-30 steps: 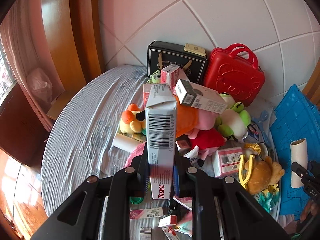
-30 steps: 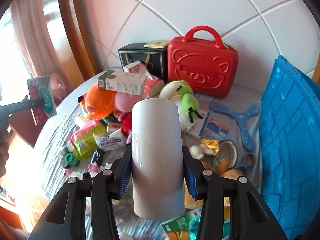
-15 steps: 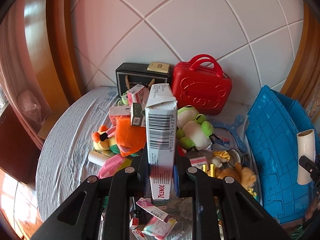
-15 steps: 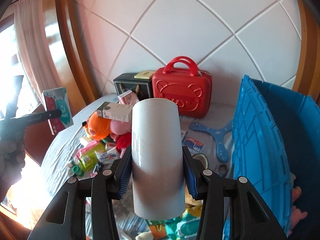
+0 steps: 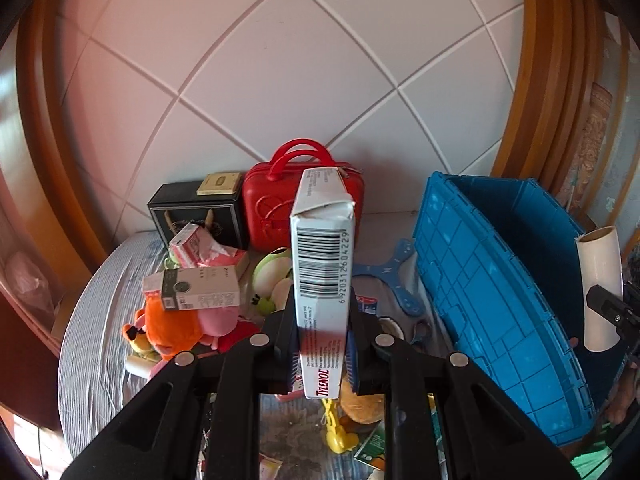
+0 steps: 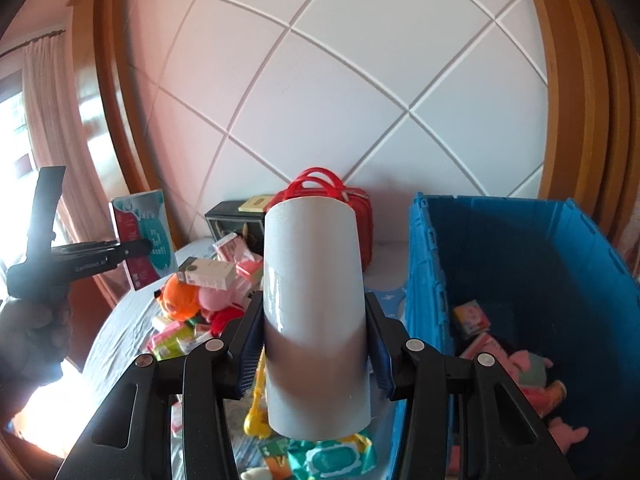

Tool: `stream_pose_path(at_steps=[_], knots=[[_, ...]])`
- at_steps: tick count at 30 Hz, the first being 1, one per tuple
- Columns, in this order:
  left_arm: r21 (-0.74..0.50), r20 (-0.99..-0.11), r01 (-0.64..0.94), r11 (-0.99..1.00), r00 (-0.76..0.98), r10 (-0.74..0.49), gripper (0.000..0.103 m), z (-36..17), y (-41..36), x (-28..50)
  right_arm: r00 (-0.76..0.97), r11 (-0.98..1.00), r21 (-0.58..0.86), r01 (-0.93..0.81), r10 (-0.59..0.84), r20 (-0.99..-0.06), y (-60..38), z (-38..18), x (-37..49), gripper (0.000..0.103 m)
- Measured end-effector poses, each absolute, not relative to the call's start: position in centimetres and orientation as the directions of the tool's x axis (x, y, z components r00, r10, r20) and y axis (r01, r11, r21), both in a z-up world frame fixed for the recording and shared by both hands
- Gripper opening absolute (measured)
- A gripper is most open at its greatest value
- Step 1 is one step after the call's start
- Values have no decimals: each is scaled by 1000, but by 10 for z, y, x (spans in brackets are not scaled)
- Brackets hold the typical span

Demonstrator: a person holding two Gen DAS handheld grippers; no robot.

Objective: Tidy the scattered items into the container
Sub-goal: 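Carry the Tylenol box and paper roll over the blue crate and release both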

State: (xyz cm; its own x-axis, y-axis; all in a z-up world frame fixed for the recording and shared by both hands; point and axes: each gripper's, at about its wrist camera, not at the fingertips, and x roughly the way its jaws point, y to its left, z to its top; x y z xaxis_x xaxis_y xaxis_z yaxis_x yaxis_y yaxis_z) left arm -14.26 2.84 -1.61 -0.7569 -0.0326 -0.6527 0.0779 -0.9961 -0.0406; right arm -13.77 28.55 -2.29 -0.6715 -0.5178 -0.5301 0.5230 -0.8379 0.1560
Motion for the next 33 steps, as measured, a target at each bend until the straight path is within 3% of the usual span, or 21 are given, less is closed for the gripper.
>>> stream_pose_path(at_steps=[18,33], knots=[[5,-630,-263,-965,-750,201,18,21,228,-196,-774,-929,188,319,-370,-514,433,-23,-140,45],[50,-669,-392,-919,-696,261,18,18,344,-244,-790,-968,197,154,-240,-564,521,-45,-161,45]])
